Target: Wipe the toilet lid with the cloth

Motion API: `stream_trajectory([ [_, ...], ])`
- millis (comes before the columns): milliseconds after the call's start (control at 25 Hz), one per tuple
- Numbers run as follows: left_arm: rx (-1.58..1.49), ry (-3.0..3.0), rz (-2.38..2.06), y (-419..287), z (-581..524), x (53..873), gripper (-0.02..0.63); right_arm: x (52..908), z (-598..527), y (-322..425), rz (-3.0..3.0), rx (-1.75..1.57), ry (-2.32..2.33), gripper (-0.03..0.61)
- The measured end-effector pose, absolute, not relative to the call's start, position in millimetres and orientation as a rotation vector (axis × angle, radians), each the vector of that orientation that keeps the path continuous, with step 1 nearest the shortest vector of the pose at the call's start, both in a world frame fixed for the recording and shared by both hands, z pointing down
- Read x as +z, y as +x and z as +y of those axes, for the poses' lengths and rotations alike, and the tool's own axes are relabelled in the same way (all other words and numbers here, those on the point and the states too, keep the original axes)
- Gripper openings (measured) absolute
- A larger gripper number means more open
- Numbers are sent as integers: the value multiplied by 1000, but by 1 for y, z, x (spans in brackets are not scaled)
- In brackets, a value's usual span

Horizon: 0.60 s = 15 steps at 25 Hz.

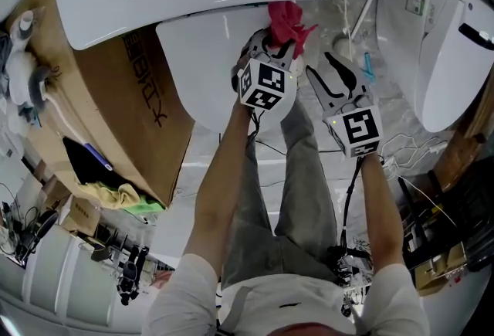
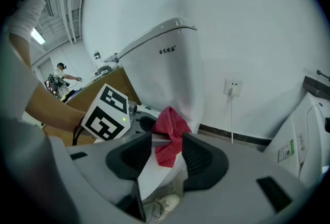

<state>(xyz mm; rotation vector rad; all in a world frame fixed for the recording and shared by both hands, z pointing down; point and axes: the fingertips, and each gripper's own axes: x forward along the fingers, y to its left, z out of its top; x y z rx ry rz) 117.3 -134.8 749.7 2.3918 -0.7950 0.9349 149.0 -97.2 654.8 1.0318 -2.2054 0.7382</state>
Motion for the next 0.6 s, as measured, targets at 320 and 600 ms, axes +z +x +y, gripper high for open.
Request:
stream_trajectory([
  [320,926,2350,-834,89,-132,752,109,654,-92,132,-2180,763,1019,196],
  [600,921,2321,-879,51,-129,752,109,654,-89,111,-2182,748,996,195],
])
